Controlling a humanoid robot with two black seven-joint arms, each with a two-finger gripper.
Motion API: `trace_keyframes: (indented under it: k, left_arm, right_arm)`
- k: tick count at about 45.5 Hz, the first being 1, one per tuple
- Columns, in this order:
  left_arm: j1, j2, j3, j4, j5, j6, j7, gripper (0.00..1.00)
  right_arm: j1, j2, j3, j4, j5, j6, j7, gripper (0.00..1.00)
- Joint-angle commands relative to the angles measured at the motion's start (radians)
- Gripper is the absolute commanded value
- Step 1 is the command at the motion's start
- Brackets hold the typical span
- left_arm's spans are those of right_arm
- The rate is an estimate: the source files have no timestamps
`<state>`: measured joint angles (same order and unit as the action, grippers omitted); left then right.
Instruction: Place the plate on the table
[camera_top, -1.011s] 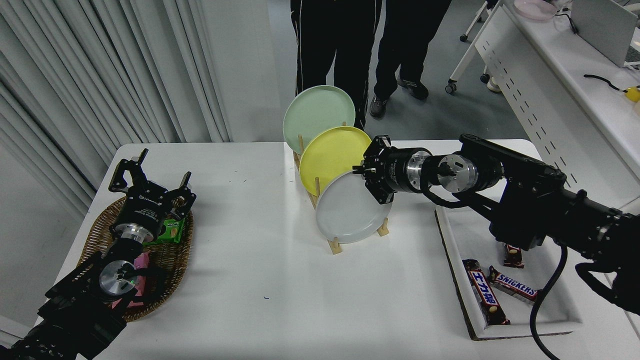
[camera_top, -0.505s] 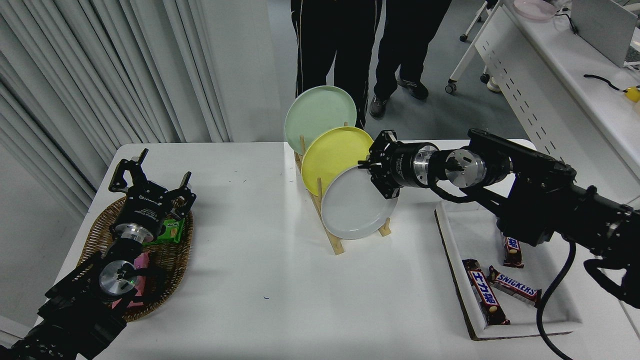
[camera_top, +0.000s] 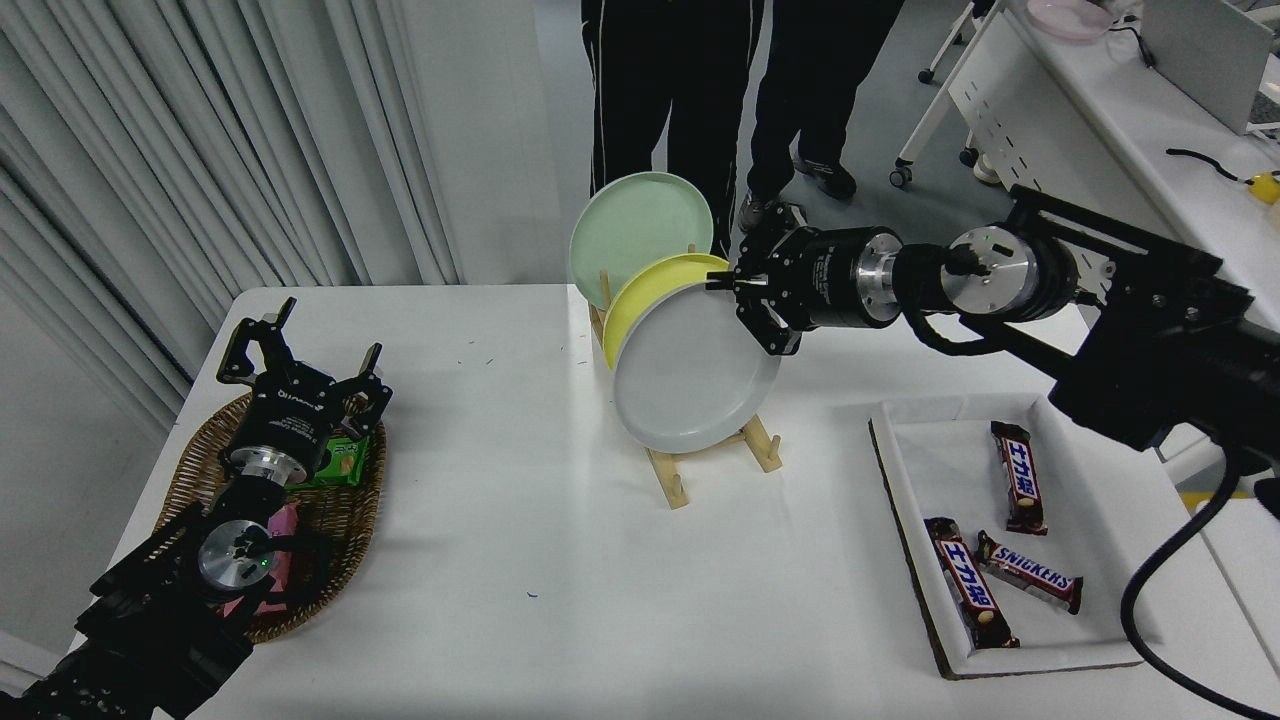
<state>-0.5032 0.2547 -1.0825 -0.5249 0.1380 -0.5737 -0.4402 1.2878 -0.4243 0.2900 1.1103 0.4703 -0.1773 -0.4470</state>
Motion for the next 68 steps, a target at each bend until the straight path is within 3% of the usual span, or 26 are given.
trace_keyframes:
  k: [1, 4, 22, 29, 40, 46, 55, 68]
  left_arm:
    - [0.000, 0.000, 0.000, 0.000, 0.000, 0.000, 0.000, 1.00]
    - [0.000, 0.000, -0.001, 0.000, 0.000, 0.000, 0.000, 1.00]
    - [0.000, 0.000, 0.001, 0.000, 0.000, 0.000, 0.000, 1.00]
    - [0.000, 0.000, -0.001, -0.001, 0.000, 0.000, 0.000, 1.00]
    - [0.000, 0.000, -0.001, 0.000, 0.000, 0.000, 0.000, 1.00]
    - [0.000, 0.000, 0.001, 0.000, 0.000, 0.000, 0.000, 1.00]
    - [0.000, 0.000, 0.000, 0.000, 0.000, 0.001, 0.000, 1.00]
    - [0.000, 0.000, -0.001, -0.001, 0.000, 0.000, 0.000, 1.00]
  right_arm:
    - [0.094, -0.037, 0.067, 0.060, 0.106, -0.149, -0.084, 0.00]
    - [0.128, -0.036, 0.109, 0.066, 0.128, -0.237, -0.113, 0.00]
    - [0.269, -0.036, 0.118, 0.120, 0.260, -0.424, -0.130, 0.00]
    - [0.318, -0.016, 0.112, 0.125, 0.356, -0.608, -0.131, 0.00]
    - [0.372, 0.002, 0.087, 0.125, 0.568, -0.608, -0.133, 0.00]
    - [0.343, 0.022, 0.087, 0.123, 0.582, -0.608, -0.139, 0.00]
    - [0.188, 0.024, 0.113, 0.114, 0.574, -0.608, -0.206, 0.00]
    - [-0.041, 0.082, 0.109, 0.052, 0.565, -0.608, -0.211, 0.00]
